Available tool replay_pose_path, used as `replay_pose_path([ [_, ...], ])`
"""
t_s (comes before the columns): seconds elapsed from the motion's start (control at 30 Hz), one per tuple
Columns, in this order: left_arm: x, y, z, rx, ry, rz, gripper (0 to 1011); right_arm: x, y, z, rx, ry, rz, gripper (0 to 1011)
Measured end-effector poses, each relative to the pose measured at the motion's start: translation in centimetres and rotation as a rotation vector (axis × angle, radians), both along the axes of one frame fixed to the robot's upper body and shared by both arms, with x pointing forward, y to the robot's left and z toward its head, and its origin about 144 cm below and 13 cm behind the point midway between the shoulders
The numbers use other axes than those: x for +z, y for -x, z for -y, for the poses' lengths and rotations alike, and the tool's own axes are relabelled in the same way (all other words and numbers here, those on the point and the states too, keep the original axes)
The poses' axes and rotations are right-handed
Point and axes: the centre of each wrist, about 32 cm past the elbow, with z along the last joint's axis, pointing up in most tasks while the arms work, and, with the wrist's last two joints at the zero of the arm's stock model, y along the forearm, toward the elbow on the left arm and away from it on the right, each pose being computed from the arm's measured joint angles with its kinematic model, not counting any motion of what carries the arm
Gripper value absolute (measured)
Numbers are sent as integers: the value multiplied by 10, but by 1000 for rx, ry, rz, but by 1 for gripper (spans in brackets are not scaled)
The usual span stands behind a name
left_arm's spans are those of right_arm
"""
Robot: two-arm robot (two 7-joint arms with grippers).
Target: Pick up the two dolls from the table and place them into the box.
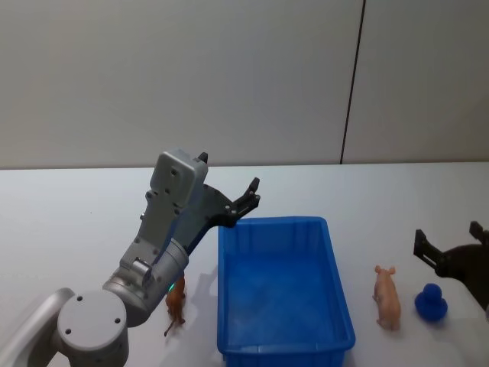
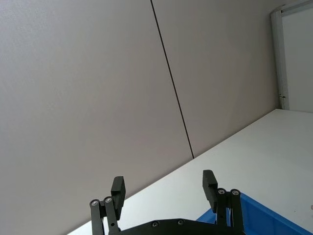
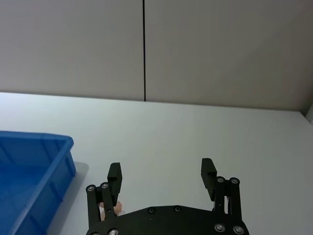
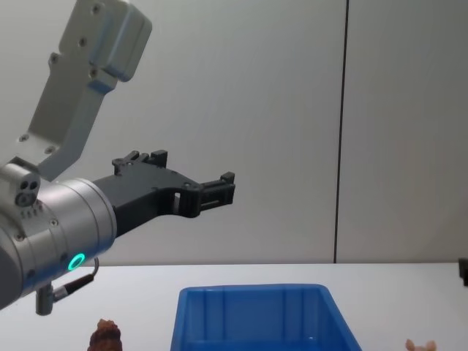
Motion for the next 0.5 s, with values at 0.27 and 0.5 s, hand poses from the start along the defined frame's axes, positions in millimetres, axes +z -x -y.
replay_pose_path([
  [0.27, 0, 0, 0, 0, 0, 0, 1001, -14, 0, 6, -11, 2, -62, 1001],
  [0.5, 0, 0, 0, 0, 0, 0, 1001, -25, 0, 9, -17, 2, -105, 1001],
])
